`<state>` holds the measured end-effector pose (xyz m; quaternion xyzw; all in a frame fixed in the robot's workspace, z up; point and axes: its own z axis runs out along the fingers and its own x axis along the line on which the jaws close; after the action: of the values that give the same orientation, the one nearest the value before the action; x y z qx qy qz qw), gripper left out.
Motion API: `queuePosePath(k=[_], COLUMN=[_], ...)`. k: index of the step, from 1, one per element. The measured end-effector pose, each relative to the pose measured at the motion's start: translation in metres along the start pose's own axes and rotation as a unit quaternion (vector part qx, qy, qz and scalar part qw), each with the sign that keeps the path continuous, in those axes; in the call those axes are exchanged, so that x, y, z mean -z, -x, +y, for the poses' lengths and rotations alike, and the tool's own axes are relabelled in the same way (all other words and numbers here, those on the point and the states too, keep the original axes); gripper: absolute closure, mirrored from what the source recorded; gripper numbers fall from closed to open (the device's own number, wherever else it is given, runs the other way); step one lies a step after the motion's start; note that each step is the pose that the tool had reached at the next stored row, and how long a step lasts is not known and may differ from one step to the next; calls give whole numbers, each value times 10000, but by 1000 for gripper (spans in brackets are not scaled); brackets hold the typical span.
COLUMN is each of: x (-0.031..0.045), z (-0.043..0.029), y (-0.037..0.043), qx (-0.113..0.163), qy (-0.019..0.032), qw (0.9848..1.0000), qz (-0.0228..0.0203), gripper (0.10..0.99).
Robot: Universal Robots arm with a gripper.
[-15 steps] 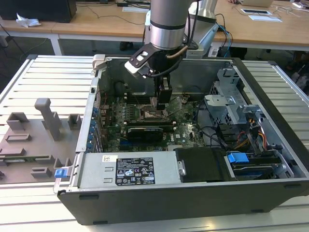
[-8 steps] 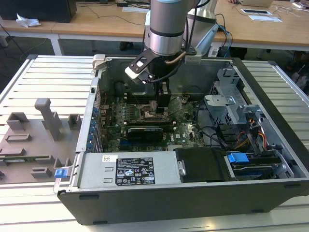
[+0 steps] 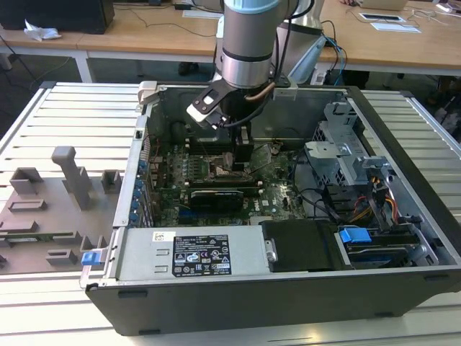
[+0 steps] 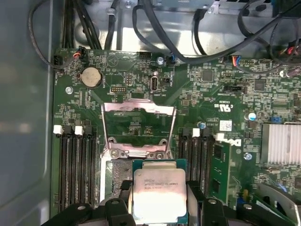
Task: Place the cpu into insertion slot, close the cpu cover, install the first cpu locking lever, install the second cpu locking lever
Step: 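Place the cpu into insertion slot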
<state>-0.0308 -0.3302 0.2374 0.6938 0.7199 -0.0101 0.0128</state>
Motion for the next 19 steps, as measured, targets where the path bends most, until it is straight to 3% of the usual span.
queuePosePath(k=[3, 9, 19], x=[-41, -115, -245], z=[-4, -52, -120], y=[-84, -146, -174], qx=[0, -4, -39], qy=[0, 1, 0], qw=[10000, 10000, 10000], qz=[2, 7, 7], gripper=[545, 545, 545])
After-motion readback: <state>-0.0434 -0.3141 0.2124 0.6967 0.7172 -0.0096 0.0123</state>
